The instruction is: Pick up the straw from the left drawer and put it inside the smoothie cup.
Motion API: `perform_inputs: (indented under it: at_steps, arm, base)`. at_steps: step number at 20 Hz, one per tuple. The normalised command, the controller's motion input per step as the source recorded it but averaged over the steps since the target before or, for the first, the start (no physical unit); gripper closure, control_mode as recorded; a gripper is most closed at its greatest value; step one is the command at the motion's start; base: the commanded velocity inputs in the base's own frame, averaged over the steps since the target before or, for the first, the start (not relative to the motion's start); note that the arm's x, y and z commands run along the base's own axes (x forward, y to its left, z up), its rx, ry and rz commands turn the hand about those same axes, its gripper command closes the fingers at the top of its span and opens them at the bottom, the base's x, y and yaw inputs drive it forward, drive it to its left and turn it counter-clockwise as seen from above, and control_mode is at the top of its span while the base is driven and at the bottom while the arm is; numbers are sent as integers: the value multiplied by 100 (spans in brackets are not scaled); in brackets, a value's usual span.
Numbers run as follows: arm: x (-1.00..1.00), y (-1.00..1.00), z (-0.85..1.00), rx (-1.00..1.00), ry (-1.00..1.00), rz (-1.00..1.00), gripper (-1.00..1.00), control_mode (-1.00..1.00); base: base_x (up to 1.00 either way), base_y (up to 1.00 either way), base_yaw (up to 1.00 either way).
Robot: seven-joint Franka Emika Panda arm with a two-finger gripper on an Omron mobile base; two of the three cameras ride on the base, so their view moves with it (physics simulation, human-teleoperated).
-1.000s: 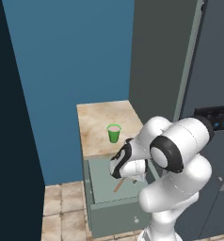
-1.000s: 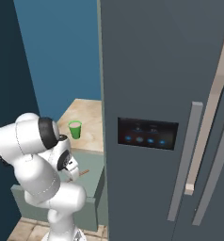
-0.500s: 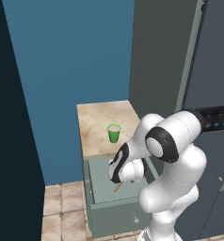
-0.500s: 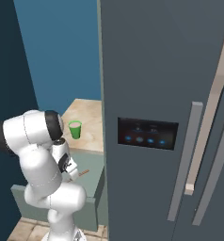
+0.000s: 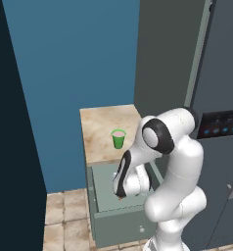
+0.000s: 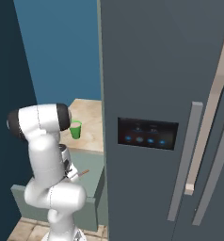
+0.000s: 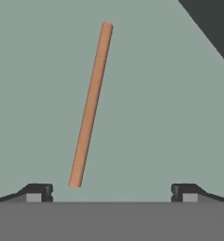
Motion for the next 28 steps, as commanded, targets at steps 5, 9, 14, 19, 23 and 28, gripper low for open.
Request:
perform_inputs:
  at_steps: [5, 9, 14, 19, 23, 28]
  arm:
    - [0, 0, -12, 0, 0, 0, -100, -100]
    - [0, 0, -8, 0, 0, 0, -100, -100]
    - [0, 0, -5, 0, 0, 0, -100, -100]
    - [6, 1, 0, 0, 2, 0, -100, -100]
    - [16, 6, 0, 0, 5, 0, -100, -100]
    - [23, 8, 0, 0, 8, 0, -100, -100]
  base:
    - [0, 0, 0]
    - [0, 0, 0]
    - [0, 0, 0]
    - [0, 0, 0]
    - [0, 0, 0]
    - [0, 0, 0]
